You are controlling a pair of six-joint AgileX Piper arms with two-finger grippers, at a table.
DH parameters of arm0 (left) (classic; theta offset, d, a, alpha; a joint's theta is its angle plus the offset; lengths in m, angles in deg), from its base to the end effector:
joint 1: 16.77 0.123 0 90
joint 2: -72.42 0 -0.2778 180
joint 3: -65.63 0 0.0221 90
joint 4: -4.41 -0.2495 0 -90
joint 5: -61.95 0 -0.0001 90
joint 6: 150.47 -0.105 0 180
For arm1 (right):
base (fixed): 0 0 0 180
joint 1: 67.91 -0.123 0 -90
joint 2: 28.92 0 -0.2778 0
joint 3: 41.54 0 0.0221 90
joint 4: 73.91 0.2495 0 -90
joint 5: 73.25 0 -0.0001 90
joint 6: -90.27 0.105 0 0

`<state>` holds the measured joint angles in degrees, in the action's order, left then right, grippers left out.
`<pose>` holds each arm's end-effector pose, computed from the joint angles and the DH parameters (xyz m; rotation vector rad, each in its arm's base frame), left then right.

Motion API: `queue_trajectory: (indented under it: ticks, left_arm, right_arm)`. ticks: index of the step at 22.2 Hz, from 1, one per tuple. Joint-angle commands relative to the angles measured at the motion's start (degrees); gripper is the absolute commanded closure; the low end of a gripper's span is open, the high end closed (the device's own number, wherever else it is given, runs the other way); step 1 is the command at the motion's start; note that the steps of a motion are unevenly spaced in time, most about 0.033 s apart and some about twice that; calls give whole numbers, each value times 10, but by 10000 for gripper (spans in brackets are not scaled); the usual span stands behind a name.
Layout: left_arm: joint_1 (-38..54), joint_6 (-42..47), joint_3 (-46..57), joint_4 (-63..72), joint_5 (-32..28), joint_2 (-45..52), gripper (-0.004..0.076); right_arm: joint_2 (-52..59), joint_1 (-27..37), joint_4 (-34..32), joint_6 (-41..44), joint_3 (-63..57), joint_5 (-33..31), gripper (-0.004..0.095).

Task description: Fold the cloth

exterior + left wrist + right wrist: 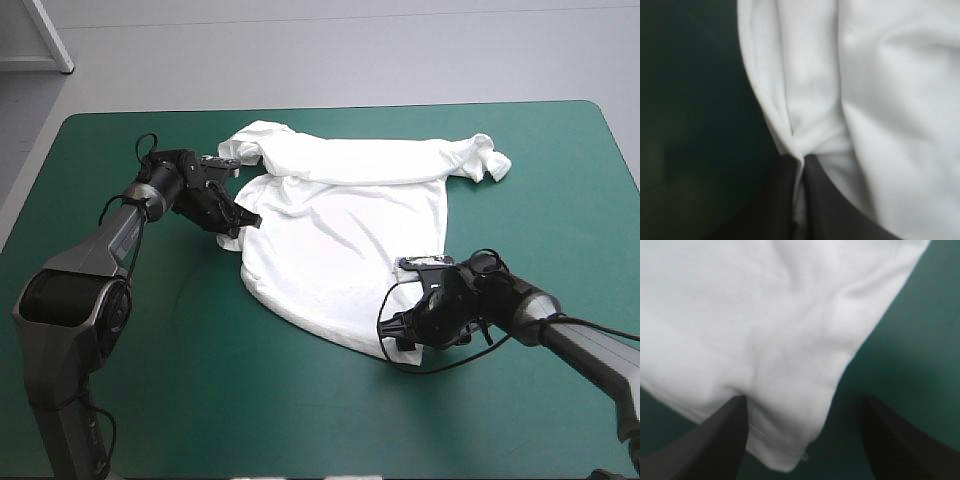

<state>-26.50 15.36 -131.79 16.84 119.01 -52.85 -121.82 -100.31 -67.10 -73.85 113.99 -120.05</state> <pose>0.4231 -0.0918 0.1949 0.4598 2.8225 -0.2686 0.2270 0.1548 0.2048 -0.3185 2.8975 0.2960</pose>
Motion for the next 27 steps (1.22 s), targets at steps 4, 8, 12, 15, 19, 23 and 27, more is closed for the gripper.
queue_trajectory:
  ticks: [4,8,12,15,19,23,27]
  left_arm:
    - [-5,2,-3,10,6,10,734]
    - [-5,2,-4,9,4,30,734]
    - [-5,2,-4,10,-4,84,734]
    - [-5,3,-4,9,-9,159,734]
    - [-5,3,-6,7,-9,266,734]
    - [-5,3,-63,1,-10,376,734]
    - [-5,3,-148,-22,-13,421,734]
  right_arm:
    - [-59,-36,32,-12,11,49,370]
    - [-54,-79,8,7,18,111,915]
    - [-33,-79,-92,57,61,63,912]
    - [14,-79,-243,131,140,-47,912]
    - [74,-79,-369,134,257,-164,912]
    - [128,-79,-434,86,434,-229,912]
    - [141,-79,-451,52,565,-244,913]
